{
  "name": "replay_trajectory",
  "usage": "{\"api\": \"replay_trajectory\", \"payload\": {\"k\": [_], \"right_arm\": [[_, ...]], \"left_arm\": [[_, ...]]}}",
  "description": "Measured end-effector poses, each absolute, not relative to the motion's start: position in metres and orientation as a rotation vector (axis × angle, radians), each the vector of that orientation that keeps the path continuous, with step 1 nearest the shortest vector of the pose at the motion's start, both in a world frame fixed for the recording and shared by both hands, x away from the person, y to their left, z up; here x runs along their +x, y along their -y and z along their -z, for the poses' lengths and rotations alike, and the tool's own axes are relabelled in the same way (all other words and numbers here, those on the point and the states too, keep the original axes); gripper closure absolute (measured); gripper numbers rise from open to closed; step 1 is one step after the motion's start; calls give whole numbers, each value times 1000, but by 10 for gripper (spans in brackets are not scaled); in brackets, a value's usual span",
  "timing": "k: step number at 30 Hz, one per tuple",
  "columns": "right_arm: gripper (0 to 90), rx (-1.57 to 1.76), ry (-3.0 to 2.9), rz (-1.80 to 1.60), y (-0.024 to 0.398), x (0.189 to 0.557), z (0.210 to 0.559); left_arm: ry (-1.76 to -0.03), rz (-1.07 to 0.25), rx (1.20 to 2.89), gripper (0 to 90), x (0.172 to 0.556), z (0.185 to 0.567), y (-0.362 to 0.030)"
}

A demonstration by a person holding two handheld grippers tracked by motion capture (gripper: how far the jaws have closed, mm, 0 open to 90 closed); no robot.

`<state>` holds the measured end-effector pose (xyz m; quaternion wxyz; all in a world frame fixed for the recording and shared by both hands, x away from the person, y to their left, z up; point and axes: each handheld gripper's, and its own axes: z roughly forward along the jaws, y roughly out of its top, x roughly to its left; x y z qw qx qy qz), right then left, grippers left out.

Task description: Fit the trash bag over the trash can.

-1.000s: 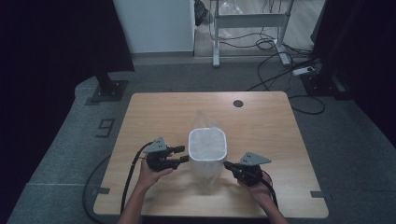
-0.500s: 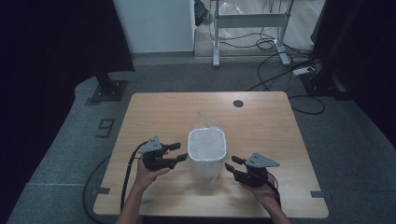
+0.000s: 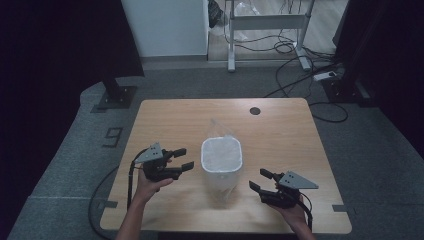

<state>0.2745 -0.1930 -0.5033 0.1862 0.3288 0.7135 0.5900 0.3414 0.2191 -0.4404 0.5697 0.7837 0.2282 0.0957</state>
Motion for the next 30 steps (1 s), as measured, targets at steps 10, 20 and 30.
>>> {"api": "replay_trajectory", "payload": {"k": [10,20,30], "right_arm": [[319,933,-2006,-1688,205,261,505],[319,957,-1997,-1685,213,259,507],[319,962,-1993,-1691,218,259,508]], "left_arm": [[-457,-238,1900,360,350,409,-207],[-401,-223,1977,367,359,396,-189],[-348,-167,2081,399,377,385,-158]]}}
